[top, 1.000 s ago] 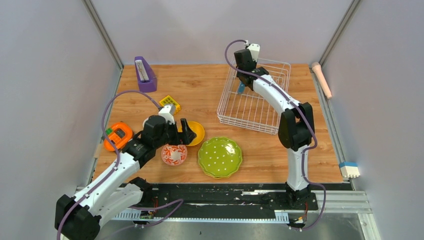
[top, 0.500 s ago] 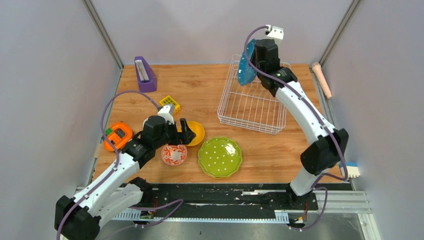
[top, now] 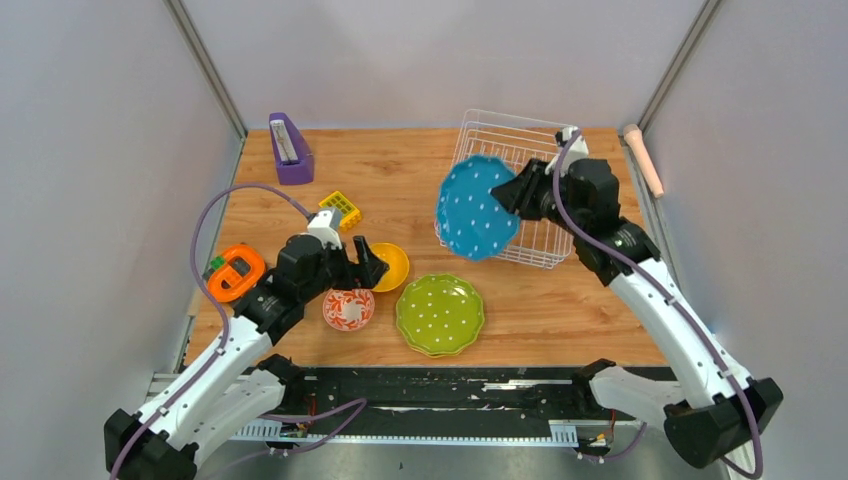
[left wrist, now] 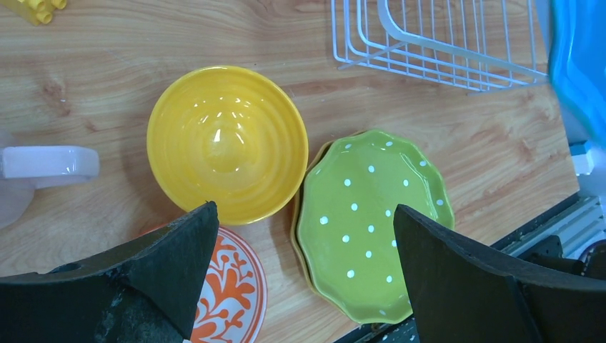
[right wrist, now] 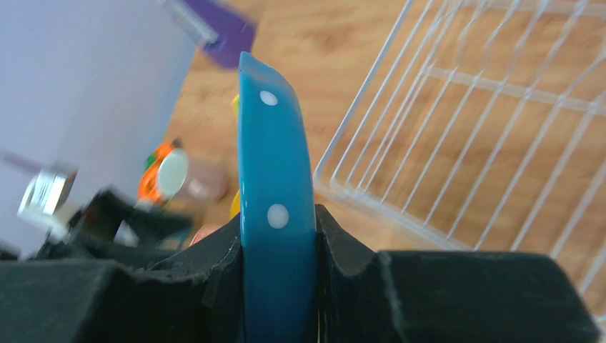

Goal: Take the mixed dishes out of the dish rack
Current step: Place the plate at the center of the board.

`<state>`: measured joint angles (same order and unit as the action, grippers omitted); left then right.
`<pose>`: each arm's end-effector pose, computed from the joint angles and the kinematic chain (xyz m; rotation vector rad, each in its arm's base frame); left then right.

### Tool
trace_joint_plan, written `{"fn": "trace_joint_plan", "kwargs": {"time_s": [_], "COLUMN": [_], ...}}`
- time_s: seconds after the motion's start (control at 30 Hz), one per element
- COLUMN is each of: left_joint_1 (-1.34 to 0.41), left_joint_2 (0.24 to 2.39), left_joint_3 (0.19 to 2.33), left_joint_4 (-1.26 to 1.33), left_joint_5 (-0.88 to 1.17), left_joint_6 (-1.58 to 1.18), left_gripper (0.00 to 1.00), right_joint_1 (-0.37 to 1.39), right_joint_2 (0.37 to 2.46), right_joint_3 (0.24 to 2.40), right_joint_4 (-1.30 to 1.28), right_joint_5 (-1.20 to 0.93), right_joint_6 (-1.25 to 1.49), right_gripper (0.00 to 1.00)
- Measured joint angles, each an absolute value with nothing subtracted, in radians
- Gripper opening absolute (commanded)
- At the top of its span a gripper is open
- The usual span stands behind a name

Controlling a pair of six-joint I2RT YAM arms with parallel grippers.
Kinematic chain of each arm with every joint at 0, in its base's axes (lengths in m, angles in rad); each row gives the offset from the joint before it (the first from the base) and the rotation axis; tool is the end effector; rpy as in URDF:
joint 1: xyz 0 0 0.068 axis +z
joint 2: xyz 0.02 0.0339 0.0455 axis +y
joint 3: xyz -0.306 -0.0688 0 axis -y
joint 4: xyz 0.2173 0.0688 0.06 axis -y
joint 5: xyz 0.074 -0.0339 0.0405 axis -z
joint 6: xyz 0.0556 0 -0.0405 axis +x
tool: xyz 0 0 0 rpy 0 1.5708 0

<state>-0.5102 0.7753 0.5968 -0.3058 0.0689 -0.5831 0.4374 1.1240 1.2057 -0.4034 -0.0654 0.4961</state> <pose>0.1208 -0.0720 0.2879 -0.0335 2.1387 -0.7342 0.1998 0.0975 0.4261 0.0113 1.9529 0.6903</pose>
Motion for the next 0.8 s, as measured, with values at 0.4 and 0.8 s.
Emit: {"fn": "trace_joint_plan", "kwargs": {"time_s": [0.4, 0.8], "left_joint_1": [-0.510, -0.510], "left_joint_2": [0.684, 0.666], "left_joint_3": [0.580, 0.576], "left_joint_4": [-0.305, -0.303], "left_joint_5": [0.065, 0.073], "left_joint_6": [-0.599, -0.601], "left_gripper": [1.00, 1.00], "right_joint_1": [0.451, 0.451], "right_joint_2": [0.892, 0.759], "right_joint_3": [0.751, 0.525], "right_joint_4": [-0.361, -0.273], "right_joint_5": [-0.533, -0.516], "right_joint_6": [0.718, 0.864], "right_gripper": [0.00, 0.00]}}
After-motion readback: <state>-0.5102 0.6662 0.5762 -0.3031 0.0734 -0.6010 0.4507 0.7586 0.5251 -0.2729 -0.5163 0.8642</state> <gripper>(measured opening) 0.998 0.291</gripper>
